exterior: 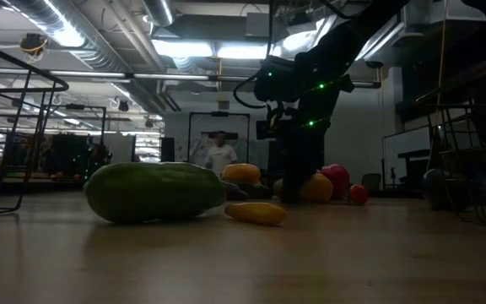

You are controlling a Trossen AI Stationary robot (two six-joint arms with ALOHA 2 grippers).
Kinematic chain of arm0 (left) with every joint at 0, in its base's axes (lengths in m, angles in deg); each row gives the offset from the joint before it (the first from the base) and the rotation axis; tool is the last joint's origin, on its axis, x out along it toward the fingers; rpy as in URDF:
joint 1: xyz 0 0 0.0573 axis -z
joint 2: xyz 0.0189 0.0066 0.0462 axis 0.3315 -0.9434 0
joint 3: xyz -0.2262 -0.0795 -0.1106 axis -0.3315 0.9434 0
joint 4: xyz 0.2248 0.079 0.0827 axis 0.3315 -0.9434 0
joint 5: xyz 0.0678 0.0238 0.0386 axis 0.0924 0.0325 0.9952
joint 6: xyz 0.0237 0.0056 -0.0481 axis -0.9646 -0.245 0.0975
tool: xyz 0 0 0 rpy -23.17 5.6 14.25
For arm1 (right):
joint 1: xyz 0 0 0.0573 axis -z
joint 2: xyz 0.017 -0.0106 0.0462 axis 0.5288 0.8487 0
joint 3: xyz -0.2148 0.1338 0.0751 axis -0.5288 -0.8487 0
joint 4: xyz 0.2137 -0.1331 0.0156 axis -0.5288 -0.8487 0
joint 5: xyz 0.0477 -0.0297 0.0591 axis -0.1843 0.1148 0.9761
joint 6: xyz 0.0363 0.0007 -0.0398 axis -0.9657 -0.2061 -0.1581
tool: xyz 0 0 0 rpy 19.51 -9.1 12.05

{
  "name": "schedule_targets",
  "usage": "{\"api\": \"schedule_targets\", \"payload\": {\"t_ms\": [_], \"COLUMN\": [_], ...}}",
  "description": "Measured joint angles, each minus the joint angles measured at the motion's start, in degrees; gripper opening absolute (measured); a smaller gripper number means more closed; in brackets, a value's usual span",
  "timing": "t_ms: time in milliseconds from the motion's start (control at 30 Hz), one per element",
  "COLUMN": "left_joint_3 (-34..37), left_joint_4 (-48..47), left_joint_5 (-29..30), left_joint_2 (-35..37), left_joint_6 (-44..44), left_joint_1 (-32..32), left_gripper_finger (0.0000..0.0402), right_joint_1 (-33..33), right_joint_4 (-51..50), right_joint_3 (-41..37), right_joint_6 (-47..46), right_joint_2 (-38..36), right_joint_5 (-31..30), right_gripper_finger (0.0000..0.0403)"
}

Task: Sort produce into baskets
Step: Put the small red chilli pepper into the right wire basket

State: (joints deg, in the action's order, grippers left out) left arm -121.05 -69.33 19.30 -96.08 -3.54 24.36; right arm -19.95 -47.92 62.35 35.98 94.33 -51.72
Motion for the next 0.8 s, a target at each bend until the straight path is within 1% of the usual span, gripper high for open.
{"api": "schedule_targets", "payload": {"t_ms": [200,400,600,800], "left_joint_3": [0.0,0.0,0.0,0.0], "left_joint_4": [0.0,0.0,0.1,0.5], "left_joint_5": [0.0,0.0,0.1,0.2], "left_joint_2": [0.0,0.0,-1.3,-4.6], "left_joint_6": [0.0,-1.3,-2.4,-5.7], "left_joint_1": [0.0,0.0,0.0,0.0], "left_gripper_finger": [0.0224,0.0224,0.0224,0.0224], "right_joint_1": [0.0,0.0,-1.1,-6.6], "right_joint_4": [-1.2,-2.1,-4.0,-5.4], "right_joint_3": [0.0,0.0,0.0,0.0], "right_joint_6": [0.0,-1.9,-6.6,-12.0], "right_joint_2": [-1.3,-5.0,-11.1,-18.7], "right_joint_5": [1.0,1.8,7.7,14.8], "right_gripper_finger": [0.0131,0.0123,0.0125,0.0126]}}
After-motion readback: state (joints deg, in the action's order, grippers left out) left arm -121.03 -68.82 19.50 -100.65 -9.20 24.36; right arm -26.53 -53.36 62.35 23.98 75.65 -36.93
